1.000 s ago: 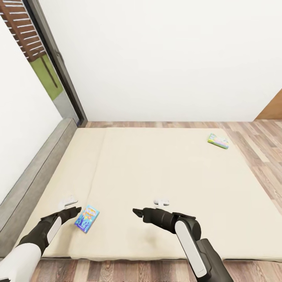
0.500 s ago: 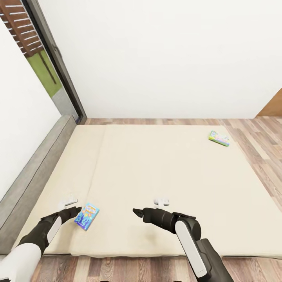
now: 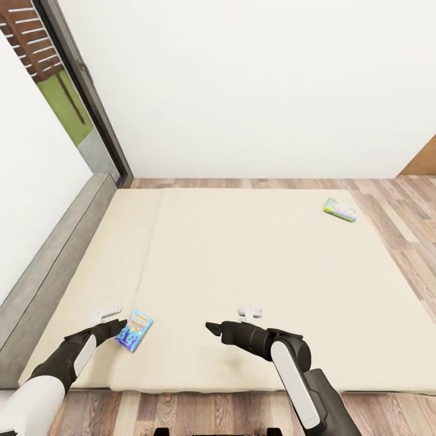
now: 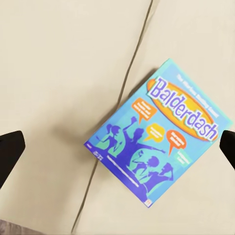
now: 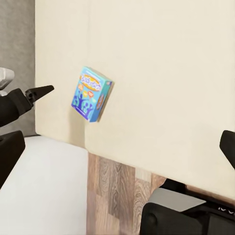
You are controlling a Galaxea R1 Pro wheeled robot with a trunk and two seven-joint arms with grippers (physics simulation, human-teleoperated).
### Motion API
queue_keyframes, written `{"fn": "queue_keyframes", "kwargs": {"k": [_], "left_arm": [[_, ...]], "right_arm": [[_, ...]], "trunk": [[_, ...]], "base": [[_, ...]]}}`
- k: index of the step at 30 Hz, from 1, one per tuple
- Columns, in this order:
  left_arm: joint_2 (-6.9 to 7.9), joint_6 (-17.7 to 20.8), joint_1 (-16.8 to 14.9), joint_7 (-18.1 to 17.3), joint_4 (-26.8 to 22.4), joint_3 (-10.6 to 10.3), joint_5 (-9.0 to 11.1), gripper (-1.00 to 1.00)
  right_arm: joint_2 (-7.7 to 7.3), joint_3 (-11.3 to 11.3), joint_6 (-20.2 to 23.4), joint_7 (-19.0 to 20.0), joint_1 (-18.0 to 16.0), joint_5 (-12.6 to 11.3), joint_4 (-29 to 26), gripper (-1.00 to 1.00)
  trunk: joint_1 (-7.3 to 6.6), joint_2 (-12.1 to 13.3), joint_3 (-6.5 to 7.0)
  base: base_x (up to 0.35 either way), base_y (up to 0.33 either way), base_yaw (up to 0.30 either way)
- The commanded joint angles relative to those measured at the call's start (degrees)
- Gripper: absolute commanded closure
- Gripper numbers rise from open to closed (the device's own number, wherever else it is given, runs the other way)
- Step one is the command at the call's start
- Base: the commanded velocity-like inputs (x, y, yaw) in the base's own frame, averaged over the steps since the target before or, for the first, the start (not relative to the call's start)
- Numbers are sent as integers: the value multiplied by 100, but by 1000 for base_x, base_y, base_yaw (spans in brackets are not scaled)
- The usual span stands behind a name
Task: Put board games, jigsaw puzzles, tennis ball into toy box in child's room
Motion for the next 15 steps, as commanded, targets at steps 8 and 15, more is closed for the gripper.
{"fn": "queue_keyframes", "kwargs": {"k": [8, 15], "left_arm": [[-11, 41, -3, -27, -9, 27, 36, -100], [-11, 39, -1, -33, -12, 27, 45, -100]], "right_arm": [[2, 3, 25, 12, -3, 11, -5, -100], [2, 4, 25, 12, -3, 13, -5, -100]], "trunk": [[3, -10, -84], [3, -10, -150]], "base": [[0, 0, 0], [0, 0, 0]]}}
